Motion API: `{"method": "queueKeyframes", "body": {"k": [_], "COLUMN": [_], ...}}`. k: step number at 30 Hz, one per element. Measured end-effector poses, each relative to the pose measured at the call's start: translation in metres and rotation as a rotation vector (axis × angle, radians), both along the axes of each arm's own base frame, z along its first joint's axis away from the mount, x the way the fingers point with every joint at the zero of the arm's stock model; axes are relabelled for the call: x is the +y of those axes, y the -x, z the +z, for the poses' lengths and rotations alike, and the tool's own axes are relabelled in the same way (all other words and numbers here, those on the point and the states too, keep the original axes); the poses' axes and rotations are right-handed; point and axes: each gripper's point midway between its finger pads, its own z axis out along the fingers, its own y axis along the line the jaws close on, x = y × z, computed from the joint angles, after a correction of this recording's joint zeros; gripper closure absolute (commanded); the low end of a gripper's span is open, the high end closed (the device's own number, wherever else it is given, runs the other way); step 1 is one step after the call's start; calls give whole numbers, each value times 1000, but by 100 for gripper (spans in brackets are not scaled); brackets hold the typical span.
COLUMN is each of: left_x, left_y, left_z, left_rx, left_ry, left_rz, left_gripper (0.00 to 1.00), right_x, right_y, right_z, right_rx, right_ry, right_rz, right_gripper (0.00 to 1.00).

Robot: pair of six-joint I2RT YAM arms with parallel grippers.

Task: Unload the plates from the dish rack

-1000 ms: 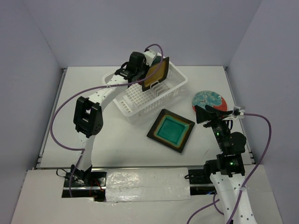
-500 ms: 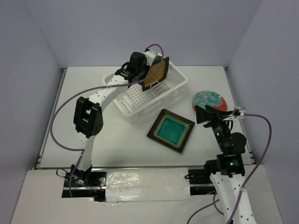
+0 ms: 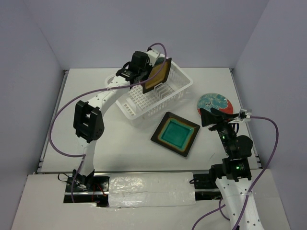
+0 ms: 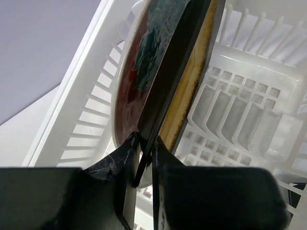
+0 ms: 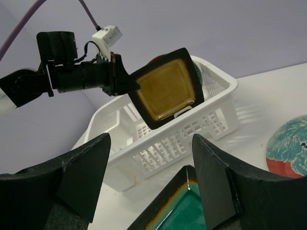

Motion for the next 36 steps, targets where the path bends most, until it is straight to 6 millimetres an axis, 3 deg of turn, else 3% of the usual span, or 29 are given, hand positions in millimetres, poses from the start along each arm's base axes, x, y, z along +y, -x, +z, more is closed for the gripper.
{"method": "queueKeyframes", "body": {"k": [9, 20, 27, 31, 36], "left_x": [5, -1, 8, 15, 11], "left_y": [9, 40, 73, 97, 144], "left_z": [40, 101, 141, 175, 206], "left_rx": [-55, -119, -139, -152, -158], "left_ry": [49, 148, 253, 371, 562], "left_rz": [-1, -52, -30, -12, -35], "left_gripper": [100, 100, 100, 100, 100], "right_x": [0, 0, 0, -2, -4], "right_y": [0, -1, -3, -7, -14], "right_z": [0, -1, -4, -4, -5], "right_rx": [2, 5, 25, 69, 123], "right_ry": [0, 0, -9, -49, -77], "right_rz": [1, 1, -2, -16, -30], "right_gripper": [24, 24, 24, 25, 25]}}
